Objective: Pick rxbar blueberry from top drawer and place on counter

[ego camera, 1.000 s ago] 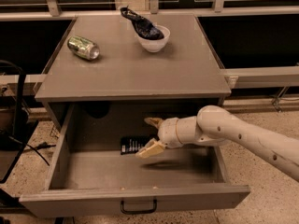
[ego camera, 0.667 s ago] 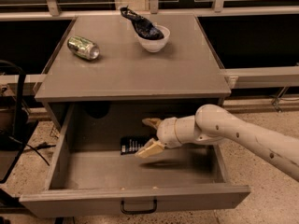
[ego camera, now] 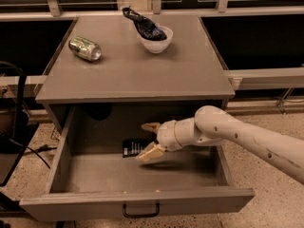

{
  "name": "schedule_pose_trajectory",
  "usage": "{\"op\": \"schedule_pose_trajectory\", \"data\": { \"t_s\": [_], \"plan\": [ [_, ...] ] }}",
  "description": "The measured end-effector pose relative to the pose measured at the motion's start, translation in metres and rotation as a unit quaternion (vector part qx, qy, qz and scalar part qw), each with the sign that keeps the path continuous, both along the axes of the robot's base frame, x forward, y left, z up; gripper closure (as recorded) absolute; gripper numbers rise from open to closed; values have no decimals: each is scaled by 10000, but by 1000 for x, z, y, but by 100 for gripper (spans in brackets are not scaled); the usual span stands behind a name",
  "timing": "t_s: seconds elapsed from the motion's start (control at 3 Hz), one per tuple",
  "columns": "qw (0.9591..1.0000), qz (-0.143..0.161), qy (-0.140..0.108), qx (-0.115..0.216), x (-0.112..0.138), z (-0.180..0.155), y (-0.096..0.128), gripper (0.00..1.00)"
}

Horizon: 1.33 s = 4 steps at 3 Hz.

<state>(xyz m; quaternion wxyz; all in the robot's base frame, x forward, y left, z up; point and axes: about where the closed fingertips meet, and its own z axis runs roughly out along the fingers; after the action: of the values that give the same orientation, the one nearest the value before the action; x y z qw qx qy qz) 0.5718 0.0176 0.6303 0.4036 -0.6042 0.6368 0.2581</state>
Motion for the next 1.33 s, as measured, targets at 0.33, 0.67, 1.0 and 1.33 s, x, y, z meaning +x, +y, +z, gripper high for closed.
{"op": "schedule_pose_trajectory", "data": {
  "t_s": [0.33, 0.67, 1.0, 1.33],
  "plan": [
    [9999, 16, 52, -92, 0, -8, 2, 32],
    [9998, 26, 105, -185, 0, -14, 2, 33],
    [9995, 31, 167, -284, -1, -21, 3, 40],
    [9994, 29, 179, -300, -1, -22, 3, 40]
  ]
}}
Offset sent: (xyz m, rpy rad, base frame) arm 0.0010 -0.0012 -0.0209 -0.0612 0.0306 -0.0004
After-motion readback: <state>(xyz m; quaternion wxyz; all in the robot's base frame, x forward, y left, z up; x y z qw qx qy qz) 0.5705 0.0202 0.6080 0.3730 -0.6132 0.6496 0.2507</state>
